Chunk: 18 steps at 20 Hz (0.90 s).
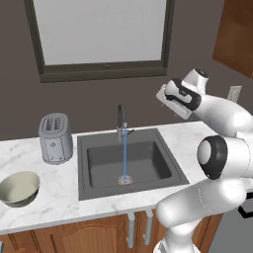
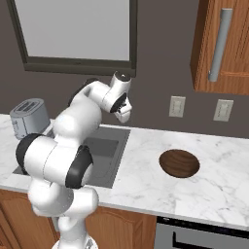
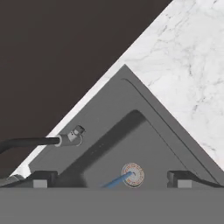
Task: Rinse each bowl for a few seconds and place them down in the sink or on the counter.
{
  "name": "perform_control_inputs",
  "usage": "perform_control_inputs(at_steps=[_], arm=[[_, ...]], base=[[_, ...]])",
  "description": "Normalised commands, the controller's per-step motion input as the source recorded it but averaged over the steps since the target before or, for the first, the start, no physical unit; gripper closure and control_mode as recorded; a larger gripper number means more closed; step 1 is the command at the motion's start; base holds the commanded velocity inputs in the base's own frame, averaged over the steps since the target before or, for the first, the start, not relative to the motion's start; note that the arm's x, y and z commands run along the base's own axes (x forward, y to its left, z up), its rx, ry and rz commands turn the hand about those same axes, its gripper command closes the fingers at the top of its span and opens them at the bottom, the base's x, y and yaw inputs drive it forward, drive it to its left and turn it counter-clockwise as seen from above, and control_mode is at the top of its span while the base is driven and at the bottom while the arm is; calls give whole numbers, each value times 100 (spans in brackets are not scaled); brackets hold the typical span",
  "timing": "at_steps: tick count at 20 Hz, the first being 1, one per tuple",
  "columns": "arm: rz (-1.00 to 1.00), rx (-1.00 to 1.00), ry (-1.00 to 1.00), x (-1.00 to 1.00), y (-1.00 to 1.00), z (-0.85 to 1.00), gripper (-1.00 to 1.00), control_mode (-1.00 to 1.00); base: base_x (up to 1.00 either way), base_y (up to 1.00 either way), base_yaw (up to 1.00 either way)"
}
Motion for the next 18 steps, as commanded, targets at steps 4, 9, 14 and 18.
perform_control_inputs(at_steps=[4,9,14,18], arm=[[0,-10,13,-44,-6,-2,-100,-100],[1,-10,8,-55,-9,-16,-100,-100],[1,-3,0,-50,-5,-7,-100,-100],[7,-5,-2,-38,-16,0,-100,-100]], base=[[0,0,0],[0,0,0],[0,0,0],[0,0,0]])
